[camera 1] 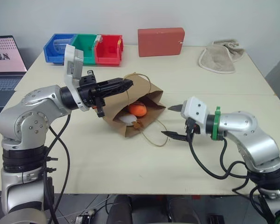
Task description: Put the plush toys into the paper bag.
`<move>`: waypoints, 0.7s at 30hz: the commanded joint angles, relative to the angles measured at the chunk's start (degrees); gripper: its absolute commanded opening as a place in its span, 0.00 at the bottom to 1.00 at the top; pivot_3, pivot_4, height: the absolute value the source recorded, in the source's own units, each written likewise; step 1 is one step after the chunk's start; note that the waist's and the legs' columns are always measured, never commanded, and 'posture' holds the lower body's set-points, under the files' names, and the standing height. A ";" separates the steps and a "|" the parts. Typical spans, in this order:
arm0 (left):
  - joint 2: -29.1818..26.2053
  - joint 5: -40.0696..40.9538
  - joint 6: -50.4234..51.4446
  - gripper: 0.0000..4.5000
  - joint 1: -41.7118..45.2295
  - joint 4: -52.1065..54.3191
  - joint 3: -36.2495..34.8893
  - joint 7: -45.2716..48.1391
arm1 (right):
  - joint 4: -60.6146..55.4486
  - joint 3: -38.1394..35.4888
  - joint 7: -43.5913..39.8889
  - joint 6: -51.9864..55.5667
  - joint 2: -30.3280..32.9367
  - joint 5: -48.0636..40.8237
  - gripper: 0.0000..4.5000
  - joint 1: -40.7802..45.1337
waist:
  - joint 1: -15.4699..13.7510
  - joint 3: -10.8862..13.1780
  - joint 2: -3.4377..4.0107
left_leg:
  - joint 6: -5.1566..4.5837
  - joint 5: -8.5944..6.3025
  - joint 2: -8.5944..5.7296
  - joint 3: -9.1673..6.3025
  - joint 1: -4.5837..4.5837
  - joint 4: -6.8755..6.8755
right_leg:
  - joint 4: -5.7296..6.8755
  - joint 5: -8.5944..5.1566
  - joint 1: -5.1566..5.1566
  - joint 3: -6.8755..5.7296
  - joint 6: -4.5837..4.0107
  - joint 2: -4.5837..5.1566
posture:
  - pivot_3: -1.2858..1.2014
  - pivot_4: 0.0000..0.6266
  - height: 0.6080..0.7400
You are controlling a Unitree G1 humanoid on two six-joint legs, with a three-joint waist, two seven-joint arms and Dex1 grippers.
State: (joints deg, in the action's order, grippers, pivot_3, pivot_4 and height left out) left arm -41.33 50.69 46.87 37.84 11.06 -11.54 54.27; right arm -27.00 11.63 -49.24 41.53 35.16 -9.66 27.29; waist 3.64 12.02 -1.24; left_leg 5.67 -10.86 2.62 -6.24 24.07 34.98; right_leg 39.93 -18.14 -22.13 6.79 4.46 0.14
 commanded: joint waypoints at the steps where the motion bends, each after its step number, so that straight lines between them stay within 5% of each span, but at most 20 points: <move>1: -0.94 0.08 -1.16 0.00 1.34 0.56 -1.33 0.29 | 5.38 2.09 8.43 0.97 -6.35 2.62 1.00 -1.18 | 0.37 -0.04 -0.05 | 0.00 0.00 0.02 0.01 -0.06 0.00 | 0.01 0.00 0.02 0.01 0.00 -0.02 | 0.52 0.24 1.00; 10: -1.29 -0.41 -1.34 0.00 1.67 0.20 -1.38 0.54 | 15.47 2.58 11.02 3.92 -13.14 0.55 0.96 0.25 | 0.34 -0.03 -0.05 | 0.00 0.00 -0.01 -0.03 -0.02 -0.02 | 0.01 0.00 0.02 -0.01 0.00 0.00 | 0.52 0.24 1.00; 13: -1.60 -0.28 -1.17 0.00 1.38 0.59 -1.78 0.20 | 16.35 1.18 11.37 5.50 -14.41 -0.77 0.80 0.22 | 0.37 -0.03 -0.05 | 0.00 0.00 0.00 -0.05 -0.03 -0.03 | 0.02 0.00 0.02 -0.02 0.00 -0.01 | 0.52 0.24 1.00; 21: -1.59 -0.83 -1.86 0.00 1.75 -0.09 -1.84 -0.49 | 15.83 -1.42 11.14 8.34 -15.55 -4.97 0.14 0.57 | 0.53 -0.03 -0.05 | 0.00 0.00 0.00 -0.04 -0.03 -0.03 | 0.02 0.00 0.02 -0.02 0.00 -0.01 | 0.52 0.24 1.00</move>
State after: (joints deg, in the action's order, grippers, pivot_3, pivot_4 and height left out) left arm -42.39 50.01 46.13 38.21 10.45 -11.71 54.11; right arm -9.86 12.20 -38.37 49.91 19.76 -13.26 26.55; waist 4.17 11.99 -1.28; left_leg 5.67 -10.86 2.62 -6.28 24.04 34.94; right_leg 39.94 -18.14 -22.10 6.77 4.46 0.12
